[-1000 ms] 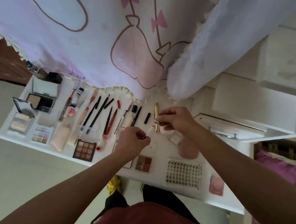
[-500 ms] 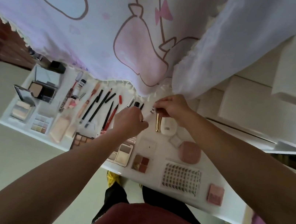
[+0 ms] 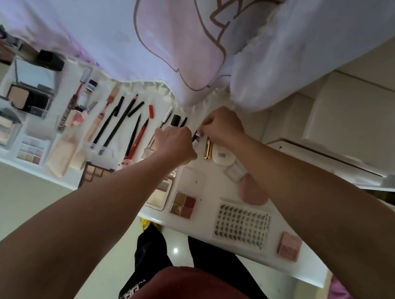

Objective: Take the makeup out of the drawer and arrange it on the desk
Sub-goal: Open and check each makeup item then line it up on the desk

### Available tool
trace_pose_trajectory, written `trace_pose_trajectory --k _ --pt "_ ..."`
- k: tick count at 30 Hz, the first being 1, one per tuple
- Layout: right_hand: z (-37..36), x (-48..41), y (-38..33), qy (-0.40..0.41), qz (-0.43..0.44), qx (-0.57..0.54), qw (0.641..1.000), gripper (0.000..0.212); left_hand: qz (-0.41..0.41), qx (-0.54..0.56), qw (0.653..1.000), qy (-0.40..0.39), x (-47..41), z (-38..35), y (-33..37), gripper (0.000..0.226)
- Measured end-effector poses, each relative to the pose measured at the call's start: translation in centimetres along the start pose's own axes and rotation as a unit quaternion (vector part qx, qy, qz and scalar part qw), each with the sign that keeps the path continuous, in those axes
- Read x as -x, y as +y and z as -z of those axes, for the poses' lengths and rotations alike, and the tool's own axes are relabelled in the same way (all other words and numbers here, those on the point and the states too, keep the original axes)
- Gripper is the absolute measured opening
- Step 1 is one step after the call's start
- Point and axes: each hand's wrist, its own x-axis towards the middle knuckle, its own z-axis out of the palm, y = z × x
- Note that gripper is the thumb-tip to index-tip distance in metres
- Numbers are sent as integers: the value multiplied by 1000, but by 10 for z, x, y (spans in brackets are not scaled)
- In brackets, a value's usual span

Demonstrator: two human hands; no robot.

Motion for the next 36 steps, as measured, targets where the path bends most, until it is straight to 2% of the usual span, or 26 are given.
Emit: trace_pose_trajectory --k 3,13,17,23,28,31,34,36 --pt "-8 -5 -3 11 10 57 998 27 14 6 1000 -6 -3 -4 1 36" --pt "-12 -7 -1 6 36 57 998 14 39 38 999 -1 0 -12 -7 24" --pt "-3 -2 4 26 45 49 997 20 42 45 998 -3 1 -11 -14 25" --pt "15 12 19 55 10 92 994 14 34 89 995 35 15 -2 -22 25" --pt "18 14 10 46 -4 203 978 43 24 192 978 83 37 11 -32 21" --pt "17 13 2 45 -4 222 974 51 13 217 969 118 49 15 -40 22" --pt "13 8 -3 25 -45 191 980 31 20 233 960 154 58 13 -50 23" --pt "11 6 -4 15 -73 143 987 27 23 236 956 171 63 11 -55 24"
